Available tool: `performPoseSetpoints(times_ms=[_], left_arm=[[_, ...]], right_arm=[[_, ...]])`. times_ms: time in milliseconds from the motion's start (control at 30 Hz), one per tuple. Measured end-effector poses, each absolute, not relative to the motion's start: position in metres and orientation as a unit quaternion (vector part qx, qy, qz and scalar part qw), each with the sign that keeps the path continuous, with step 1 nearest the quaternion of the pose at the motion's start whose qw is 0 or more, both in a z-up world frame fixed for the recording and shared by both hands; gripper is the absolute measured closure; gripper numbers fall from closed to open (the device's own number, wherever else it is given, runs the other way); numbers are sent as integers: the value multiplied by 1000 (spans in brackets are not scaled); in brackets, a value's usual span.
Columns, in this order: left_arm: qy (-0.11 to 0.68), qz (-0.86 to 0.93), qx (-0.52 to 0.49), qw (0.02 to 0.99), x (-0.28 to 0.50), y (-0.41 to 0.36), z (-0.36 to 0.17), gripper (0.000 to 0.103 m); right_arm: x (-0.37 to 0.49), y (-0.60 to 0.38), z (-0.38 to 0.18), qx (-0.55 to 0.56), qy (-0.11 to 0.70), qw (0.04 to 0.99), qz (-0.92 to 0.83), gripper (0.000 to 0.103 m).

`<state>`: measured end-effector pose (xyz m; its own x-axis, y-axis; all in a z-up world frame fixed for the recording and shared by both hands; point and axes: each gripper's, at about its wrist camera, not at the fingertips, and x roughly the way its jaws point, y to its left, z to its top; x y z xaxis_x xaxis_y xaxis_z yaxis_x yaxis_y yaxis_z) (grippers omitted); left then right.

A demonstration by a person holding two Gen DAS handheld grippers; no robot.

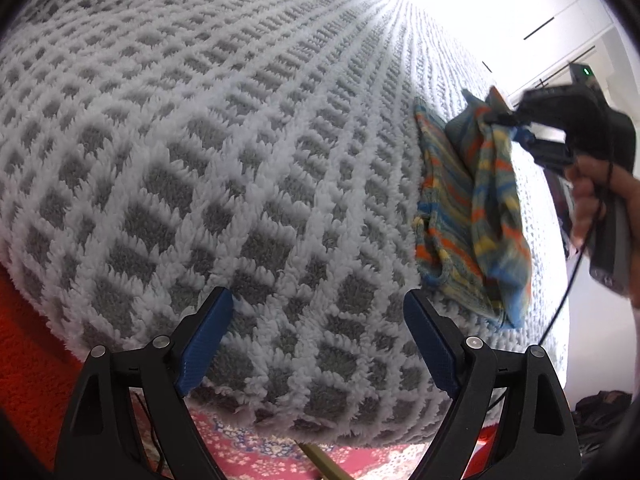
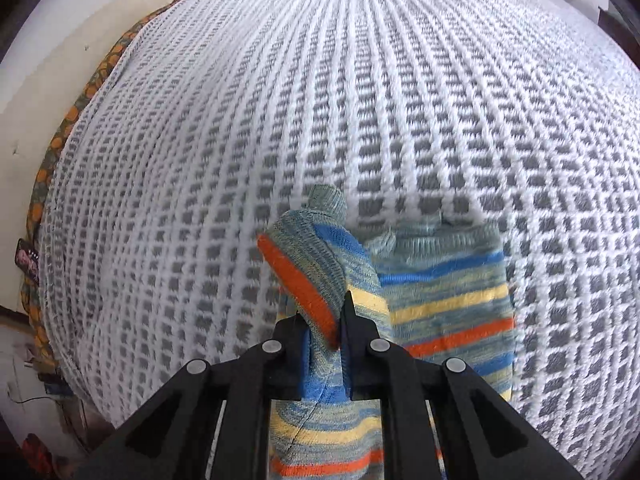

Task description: Fold small clothes

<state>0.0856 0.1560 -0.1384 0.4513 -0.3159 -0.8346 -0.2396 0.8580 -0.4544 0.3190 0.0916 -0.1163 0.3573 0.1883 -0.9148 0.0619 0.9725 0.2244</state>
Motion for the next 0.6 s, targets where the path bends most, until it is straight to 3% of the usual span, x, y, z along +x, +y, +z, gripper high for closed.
performPoseSetpoints(times_ms=[33,100,133,167,300,467,600], left_arm=[[523,-24,-265,810,87,157,-139,15],[523,-24,-266,810,87,157,-139,15],[522,-23,-267,810,87,158,-139,15],[521,-23,-268,810,86,158,-139,15],[517,-25,-269,812,84,161,-139,15],[518,-21,-247,819,84,155,-136,15],[520,-15,-231,822,84,149,-137,15]], right_arm=[[326,97,-118,105,571,814,34,87],[345,111,-135,91,606,788,53,69],[350,119,-149,93,630,768,74,46],[353,122,-157,113,645,749,98,41],[333,93,-123,203,601,756,159,41],[273,54,-72,81,560,800,197,39],[202,33,-81,9,551,812,191,38]])
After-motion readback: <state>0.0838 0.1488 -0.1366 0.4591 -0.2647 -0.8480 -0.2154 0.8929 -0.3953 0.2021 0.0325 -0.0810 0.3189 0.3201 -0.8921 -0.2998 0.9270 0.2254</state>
